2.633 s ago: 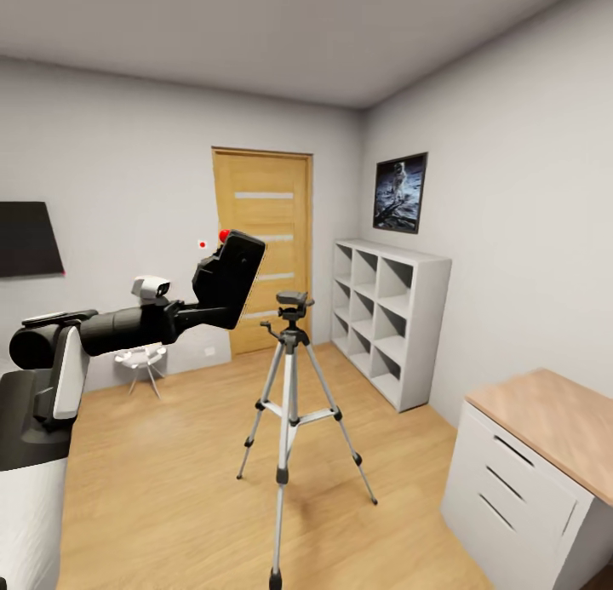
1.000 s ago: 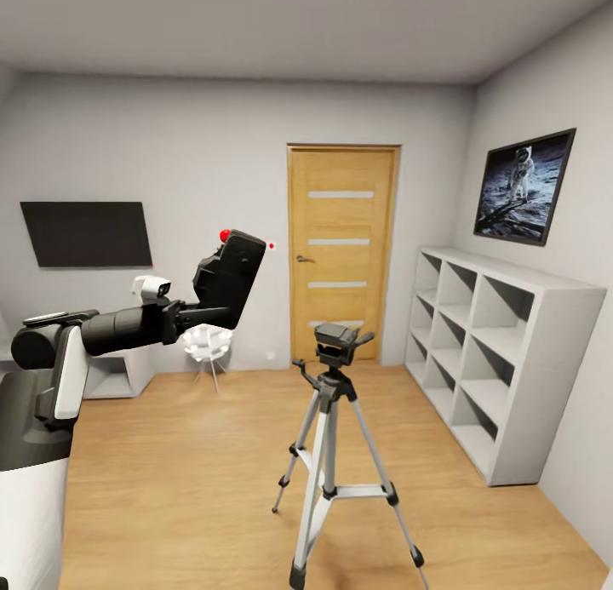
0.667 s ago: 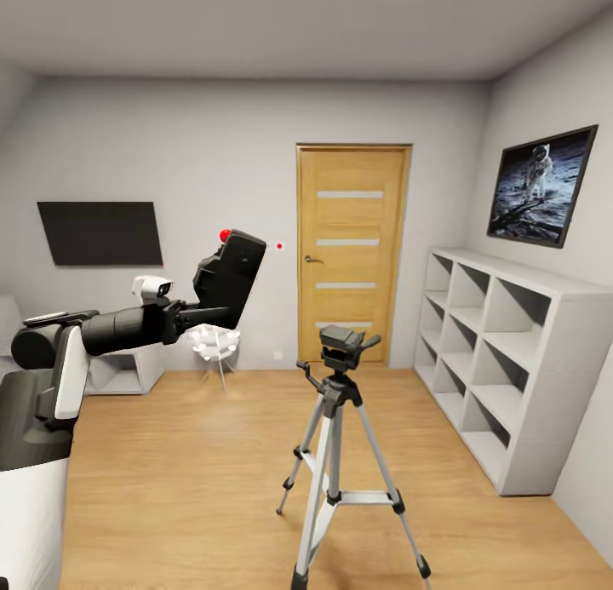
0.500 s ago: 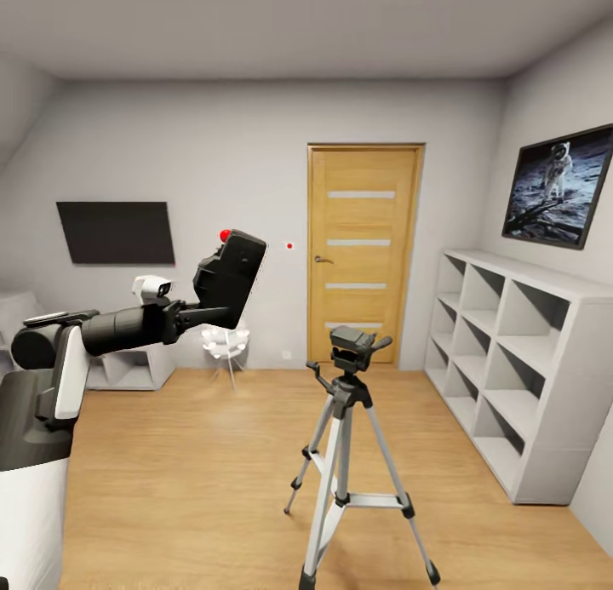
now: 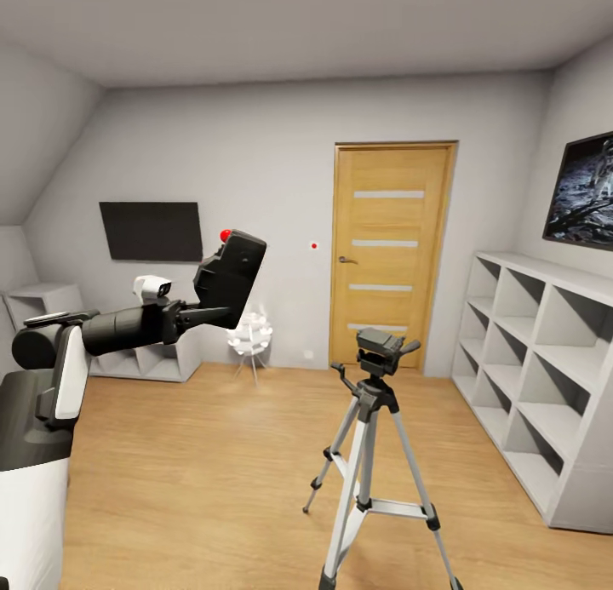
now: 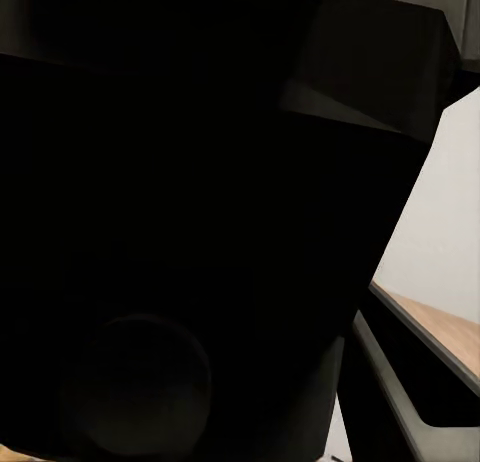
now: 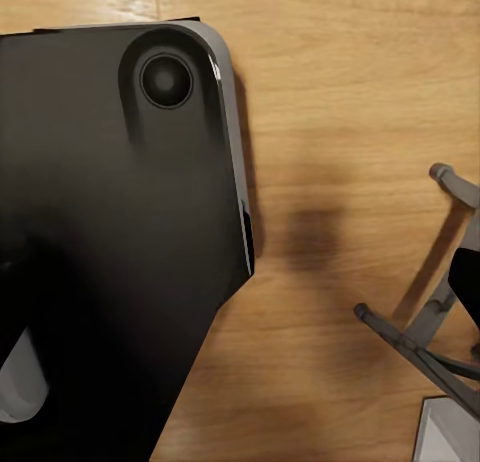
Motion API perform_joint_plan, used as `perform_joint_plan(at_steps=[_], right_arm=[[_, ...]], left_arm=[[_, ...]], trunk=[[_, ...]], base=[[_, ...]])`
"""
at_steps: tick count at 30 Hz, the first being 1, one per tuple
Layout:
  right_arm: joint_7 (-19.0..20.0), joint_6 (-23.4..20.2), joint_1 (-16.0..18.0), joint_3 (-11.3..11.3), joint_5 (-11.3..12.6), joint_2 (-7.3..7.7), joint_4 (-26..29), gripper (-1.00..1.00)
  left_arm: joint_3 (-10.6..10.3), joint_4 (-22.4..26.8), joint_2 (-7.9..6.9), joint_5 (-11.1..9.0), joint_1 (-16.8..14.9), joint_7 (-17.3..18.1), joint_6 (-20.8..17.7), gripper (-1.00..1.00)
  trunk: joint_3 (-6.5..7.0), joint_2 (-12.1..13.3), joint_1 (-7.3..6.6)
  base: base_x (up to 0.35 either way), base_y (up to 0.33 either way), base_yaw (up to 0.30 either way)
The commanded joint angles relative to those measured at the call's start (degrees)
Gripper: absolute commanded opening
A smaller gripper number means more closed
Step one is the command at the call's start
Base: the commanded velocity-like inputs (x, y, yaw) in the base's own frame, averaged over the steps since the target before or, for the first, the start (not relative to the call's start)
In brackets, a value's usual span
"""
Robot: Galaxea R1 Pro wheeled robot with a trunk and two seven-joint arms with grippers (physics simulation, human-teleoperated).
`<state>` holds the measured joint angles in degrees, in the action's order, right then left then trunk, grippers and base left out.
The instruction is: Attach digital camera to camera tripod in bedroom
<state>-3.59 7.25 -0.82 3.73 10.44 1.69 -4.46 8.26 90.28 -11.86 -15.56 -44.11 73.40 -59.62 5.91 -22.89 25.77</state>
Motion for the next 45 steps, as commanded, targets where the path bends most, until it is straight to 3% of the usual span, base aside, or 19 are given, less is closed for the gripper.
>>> perform_joint_plan(at_steps=[1,11,24,45], right_arm=[[-0.01,0.31,0.01,0.4,0.52,-0.02,-0.1,1.0],[-0.01,0.31,0.0,0.4,0.51,-0.02,-0.07,1.0],[-0.01,0.31,-0.02,0.4,0.52,-0.02,-0.09,1.0],[-0.01,0.31,0.01,0.4,0.51,-0.02,-0.07,1.0]], left_arm=[[0.0,-0.02,-0.01,-0.09,-0.02,0.17,-0.38,-1.0],[0.0,-0.02,-0.01,-0.09,-0.02,0.17,-0.38,-1.0],[0.0,-0.02,-0.01,-0.09,-0.02,0.17,-0.38,-1.0],[0.0,-0.02,-0.01,-0.09,-0.02,0.17,-0.38,-1.0]], trunk=[[0.0,-0.03,0.02],[0.0,-0.03,0.02],[0.0,-0.03,0.02],[0.0,-0.03,0.02]], base=[[0.0,0.0,0.042],[0.0,0.0,0.032],[0.0,0.0,0.178],[0.0,-0.03,0.016]])
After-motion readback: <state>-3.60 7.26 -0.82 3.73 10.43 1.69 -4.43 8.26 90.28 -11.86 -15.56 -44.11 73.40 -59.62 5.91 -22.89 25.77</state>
